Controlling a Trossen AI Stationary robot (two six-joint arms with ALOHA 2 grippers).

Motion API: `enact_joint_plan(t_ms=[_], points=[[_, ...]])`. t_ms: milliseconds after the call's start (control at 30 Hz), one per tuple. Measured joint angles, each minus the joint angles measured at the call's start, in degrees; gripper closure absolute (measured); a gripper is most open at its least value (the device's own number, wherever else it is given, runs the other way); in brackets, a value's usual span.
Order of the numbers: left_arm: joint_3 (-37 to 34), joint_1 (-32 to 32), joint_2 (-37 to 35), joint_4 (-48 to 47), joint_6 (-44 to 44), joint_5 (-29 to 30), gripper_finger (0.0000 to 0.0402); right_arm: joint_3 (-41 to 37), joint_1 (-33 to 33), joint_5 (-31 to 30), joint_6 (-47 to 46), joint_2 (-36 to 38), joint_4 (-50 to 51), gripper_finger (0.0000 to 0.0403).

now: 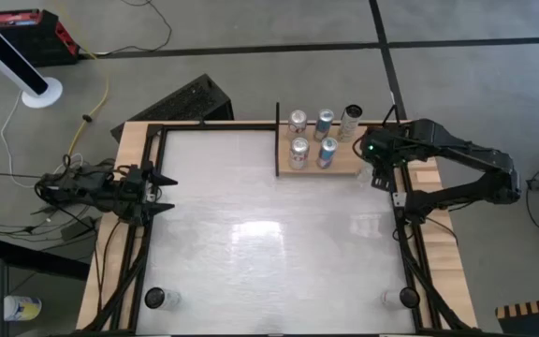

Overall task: Place canned beverage on shelf
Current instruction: Put the top right black can on the shelf

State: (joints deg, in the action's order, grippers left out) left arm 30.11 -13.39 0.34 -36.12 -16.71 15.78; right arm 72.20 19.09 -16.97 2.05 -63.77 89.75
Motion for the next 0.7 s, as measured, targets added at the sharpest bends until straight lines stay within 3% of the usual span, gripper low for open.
enact_joint_plan(t_ms=[700], points=[[0.0,0.0,0.0,-0.1,-0.3,0.0,0.0045,0.0,9.3,2.1,15.2,-0.3,-9.9,0.0127]])
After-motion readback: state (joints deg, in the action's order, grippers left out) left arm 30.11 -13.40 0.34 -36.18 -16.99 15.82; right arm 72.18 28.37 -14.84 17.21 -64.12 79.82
